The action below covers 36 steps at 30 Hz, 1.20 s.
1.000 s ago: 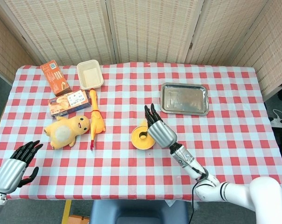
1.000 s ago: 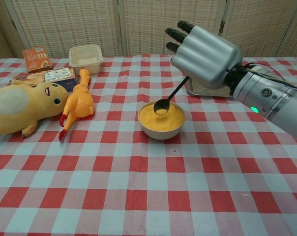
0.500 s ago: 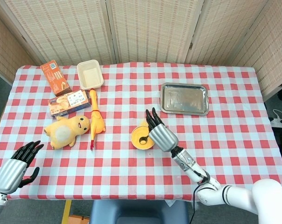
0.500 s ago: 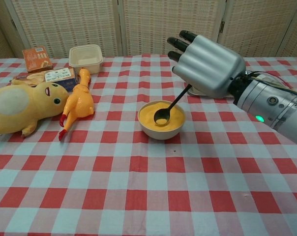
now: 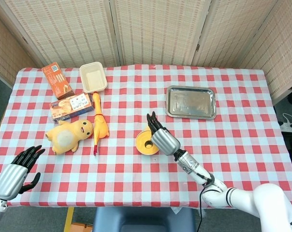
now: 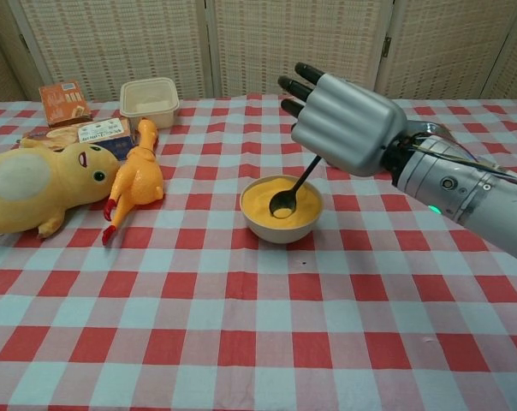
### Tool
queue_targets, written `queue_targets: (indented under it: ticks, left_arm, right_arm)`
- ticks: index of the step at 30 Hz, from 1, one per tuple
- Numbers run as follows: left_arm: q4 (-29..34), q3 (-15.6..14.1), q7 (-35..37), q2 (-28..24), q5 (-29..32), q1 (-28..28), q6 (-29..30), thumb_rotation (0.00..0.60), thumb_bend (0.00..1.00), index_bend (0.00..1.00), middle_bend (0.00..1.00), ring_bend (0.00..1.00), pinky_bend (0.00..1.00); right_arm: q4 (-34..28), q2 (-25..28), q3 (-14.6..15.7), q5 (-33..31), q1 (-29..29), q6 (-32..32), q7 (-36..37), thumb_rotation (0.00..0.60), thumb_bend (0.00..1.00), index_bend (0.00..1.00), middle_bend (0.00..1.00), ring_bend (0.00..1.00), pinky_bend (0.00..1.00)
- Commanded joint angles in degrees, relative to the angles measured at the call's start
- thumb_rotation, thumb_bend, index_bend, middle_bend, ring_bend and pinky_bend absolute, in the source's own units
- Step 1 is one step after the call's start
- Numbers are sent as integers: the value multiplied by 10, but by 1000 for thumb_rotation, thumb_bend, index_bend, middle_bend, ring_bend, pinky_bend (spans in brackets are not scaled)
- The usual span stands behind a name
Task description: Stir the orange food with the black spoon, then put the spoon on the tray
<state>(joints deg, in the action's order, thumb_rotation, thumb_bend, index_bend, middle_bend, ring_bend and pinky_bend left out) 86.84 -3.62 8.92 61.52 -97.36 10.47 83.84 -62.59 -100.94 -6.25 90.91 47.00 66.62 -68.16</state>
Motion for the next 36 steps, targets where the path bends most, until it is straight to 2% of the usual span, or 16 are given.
queue_targets:
  ticks: [1, 3, 9, 18, 28, 36]
  left_arm:
    - [0, 0, 0, 0, 0, 0, -1, 600, 511, 0, 0, 0, 138]
    - [0, 0, 0, 0, 1, 0, -1, 600, 511, 0, 0, 0, 137]
    - [-1, 1, 3, -1, 3, -1, 2, 600, 511, 0, 0, 0, 137]
    - [4, -1, -8, 0, -3, -2, 4, 600, 511, 0, 0, 0, 138]
    - [2, -1, -4, 0, 0, 0, 0, 600, 511, 0, 0, 0, 138]
    - [-1, -1, 2, -1, -2, -1, 2, 600, 511, 0, 0, 0, 138]
  right_arm:
    - [5, -2, -1, 2, 3, -3, -3, 600, 395, 841, 237, 56, 130]
    - [13, -5, -3, 3, 5, -4, -8, 600, 395, 841, 237, 56, 130]
    - [40, -21, -14, 10, -6, 45, 19, 600, 395, 840, 237, 56, 130]
    - [27, -4, -19, 26, -14, 77, 42, 600, 395, 840, 237, 56, 130]
    - [81, 0, 15, 111, 36, 55, -2, 600, 395, 840, 240, 63, 130]
    - [77, -1, 13, 108, 34, 41, -16, 600, 395, 840, 240, 67, 130]
